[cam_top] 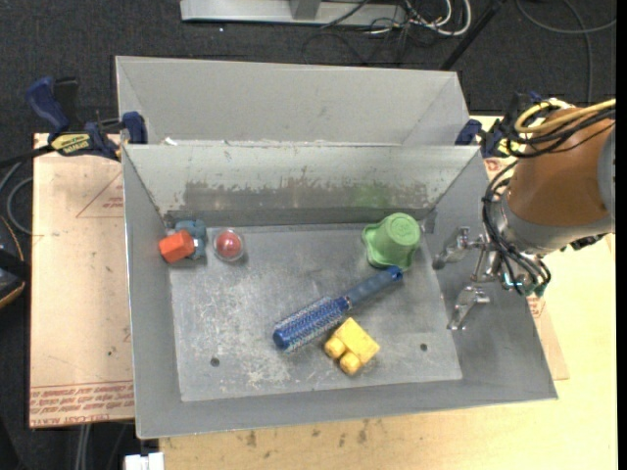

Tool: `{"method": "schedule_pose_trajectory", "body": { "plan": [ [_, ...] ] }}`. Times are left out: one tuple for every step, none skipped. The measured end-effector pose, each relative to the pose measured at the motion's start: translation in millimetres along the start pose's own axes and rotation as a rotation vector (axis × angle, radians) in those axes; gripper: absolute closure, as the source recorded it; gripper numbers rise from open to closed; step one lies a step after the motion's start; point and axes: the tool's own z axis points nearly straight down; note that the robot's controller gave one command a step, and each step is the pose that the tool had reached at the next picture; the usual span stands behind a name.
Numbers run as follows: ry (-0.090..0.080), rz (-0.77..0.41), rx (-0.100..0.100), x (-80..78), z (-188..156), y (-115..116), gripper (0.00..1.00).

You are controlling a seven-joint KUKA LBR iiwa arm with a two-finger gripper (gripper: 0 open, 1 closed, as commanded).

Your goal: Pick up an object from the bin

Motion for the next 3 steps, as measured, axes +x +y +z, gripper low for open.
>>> {"method": "schedule_pose_trajectory", "body": {
  "plan": [
    [-0.020, -0.143, 0.004, -29.1, 68, 83, 0.00],
    [-0.004, -0.195, -0.003, 34.6, 41, 162, 0.00],
    [-0.008, -0.351, 0.000, 35.7, 27, 217, 0.00]
  ]
}}
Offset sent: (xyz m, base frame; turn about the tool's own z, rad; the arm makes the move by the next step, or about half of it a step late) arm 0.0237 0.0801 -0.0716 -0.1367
